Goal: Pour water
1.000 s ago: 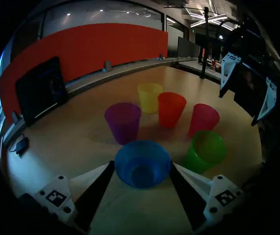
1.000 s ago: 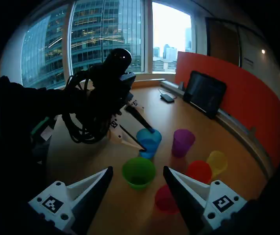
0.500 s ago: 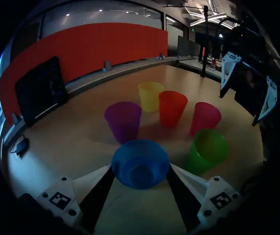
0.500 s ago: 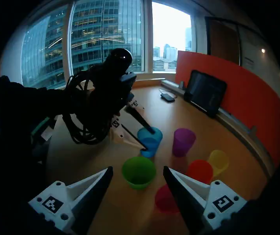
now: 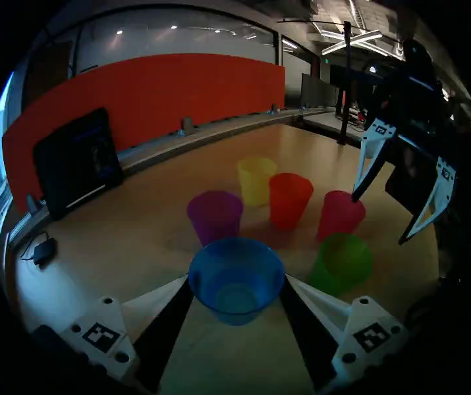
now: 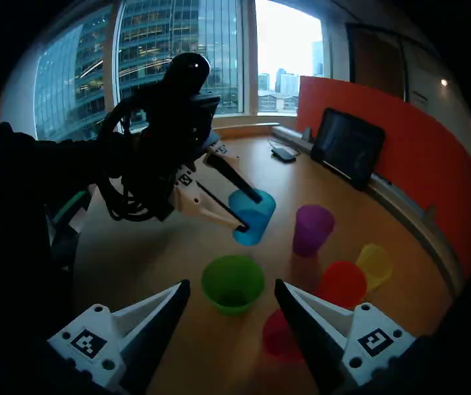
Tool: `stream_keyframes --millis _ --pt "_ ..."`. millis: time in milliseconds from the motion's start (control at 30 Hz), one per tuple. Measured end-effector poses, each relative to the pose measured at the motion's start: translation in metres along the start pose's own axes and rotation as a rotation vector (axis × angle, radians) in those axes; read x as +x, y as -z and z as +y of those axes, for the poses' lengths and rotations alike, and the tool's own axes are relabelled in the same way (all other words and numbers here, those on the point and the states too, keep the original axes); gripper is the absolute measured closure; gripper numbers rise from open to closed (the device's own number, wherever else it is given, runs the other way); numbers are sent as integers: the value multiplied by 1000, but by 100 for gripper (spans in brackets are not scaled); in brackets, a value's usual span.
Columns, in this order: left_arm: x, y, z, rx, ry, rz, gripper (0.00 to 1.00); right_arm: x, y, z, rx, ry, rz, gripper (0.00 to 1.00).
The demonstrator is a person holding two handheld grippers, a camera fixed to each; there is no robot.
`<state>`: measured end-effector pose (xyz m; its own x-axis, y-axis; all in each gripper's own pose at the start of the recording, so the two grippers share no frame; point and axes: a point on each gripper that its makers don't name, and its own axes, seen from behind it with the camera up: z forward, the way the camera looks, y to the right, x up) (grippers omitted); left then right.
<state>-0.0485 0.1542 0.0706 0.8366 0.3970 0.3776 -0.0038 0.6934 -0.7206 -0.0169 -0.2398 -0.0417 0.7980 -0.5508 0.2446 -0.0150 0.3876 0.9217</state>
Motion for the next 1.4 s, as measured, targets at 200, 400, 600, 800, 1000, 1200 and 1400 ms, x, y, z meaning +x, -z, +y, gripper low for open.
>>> stream_keyframes --millis 200,400,600,800,1000,1200,1400 --pt "16 11 3 5 -11 45 13 -7 -8 1 5 12 -20 0" --pt "35 24 3 16 -25 96 13 -15 -15 2 2 22 -43 1" --pt "53 38 0 27 -32 143 13 -21 -19 4 1 24 -64 1" --pt "62 45 -3 31 -35 163 13 -23 -24 3 6 29 -78 1" --pt "66 48 -2 33 -35 186 13 -28 -31 4 5 41 -103 1" --pt "72 53 -3 36 -44 209 13 -31 -39 4 6 65 -120 1" --pt "78 59 -5 42 -43 231 13 -30 -49 4 7 82 -128 1"
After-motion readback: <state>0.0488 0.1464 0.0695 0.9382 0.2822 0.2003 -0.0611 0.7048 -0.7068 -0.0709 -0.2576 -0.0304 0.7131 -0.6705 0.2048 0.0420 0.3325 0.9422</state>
